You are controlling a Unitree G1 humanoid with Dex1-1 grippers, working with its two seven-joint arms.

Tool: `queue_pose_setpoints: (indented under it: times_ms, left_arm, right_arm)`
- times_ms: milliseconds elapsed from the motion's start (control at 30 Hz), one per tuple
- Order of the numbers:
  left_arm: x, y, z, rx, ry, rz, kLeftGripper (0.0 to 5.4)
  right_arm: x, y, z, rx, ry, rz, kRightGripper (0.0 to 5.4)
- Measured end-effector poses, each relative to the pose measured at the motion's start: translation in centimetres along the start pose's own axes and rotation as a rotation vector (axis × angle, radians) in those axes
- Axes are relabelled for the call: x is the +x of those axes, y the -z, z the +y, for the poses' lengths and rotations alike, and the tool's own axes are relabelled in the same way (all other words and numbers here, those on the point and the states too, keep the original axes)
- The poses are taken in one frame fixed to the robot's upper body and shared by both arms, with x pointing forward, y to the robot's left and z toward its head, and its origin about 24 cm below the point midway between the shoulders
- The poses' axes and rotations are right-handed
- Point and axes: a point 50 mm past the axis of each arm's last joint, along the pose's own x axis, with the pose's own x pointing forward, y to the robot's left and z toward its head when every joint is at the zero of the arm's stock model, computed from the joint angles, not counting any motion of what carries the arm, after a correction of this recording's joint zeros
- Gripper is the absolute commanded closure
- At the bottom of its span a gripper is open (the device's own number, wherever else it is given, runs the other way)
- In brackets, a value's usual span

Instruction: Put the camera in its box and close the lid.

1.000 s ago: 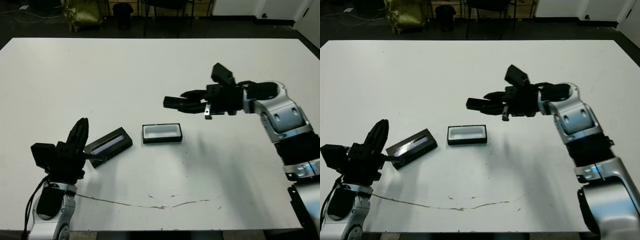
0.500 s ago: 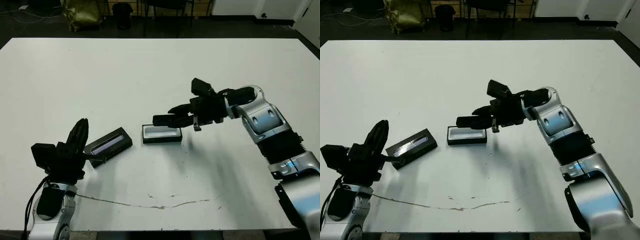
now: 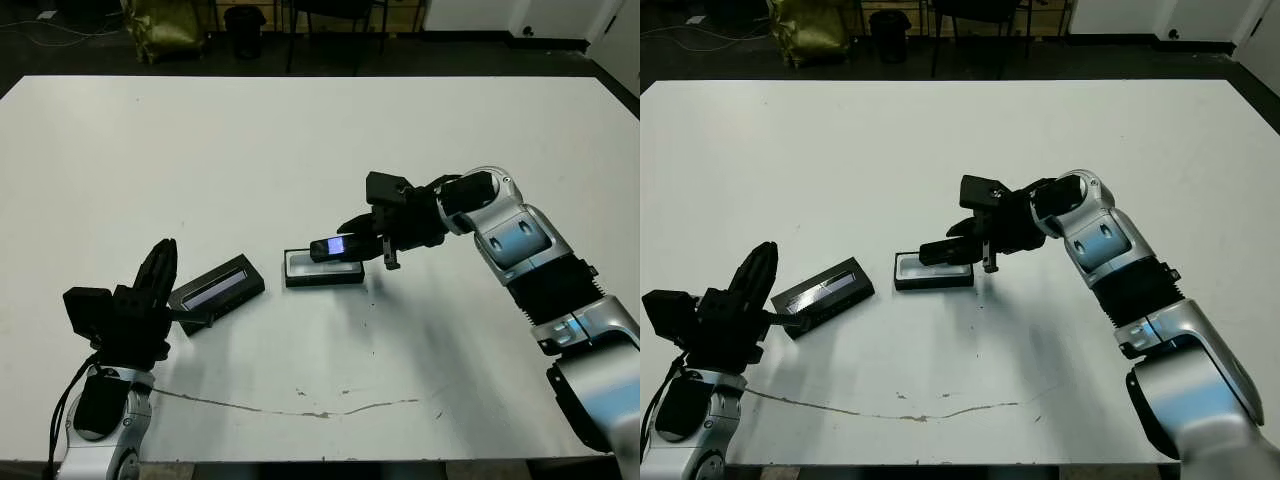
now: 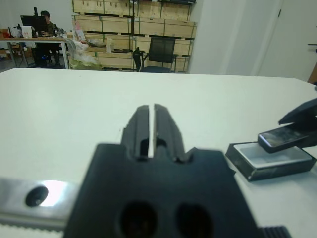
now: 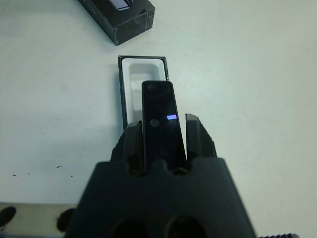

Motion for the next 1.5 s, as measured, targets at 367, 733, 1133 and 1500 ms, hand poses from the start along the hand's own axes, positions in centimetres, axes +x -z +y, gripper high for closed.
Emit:
queue_pose_setpoints:
  times_ms: [367, 733, 1133, 1500]
  left_arm:
    - [-0.1, 0.1, 0.0, 0.004, -0.001, 0.003, 5.4]
    - [-0.1, 0.1, -0.1, 0.021, 0.004, -0.006, 5.4]
    - [-0.1, 0.2, -0.1, 0.002, 0.002, 0.0, 5.4]
    - [-0.1, 0.1, -0.2, 0.001, 0.0, -0.002, 5.4]
  right_arm:
    - [0.2, -0.3, -0.4, -0.036, -0.005, 0.015, 4.67]
    - [0.5, -0.4, -0.3, -0.032, -0.038, 0.003, 4.67]
    - [0.6, -0.4, -0.2, -0.031, -0.043, 0.004, 4.67]
    - [1.8, -0.1, 0.1, -0.06, -0.062, 0.026, 4.67]
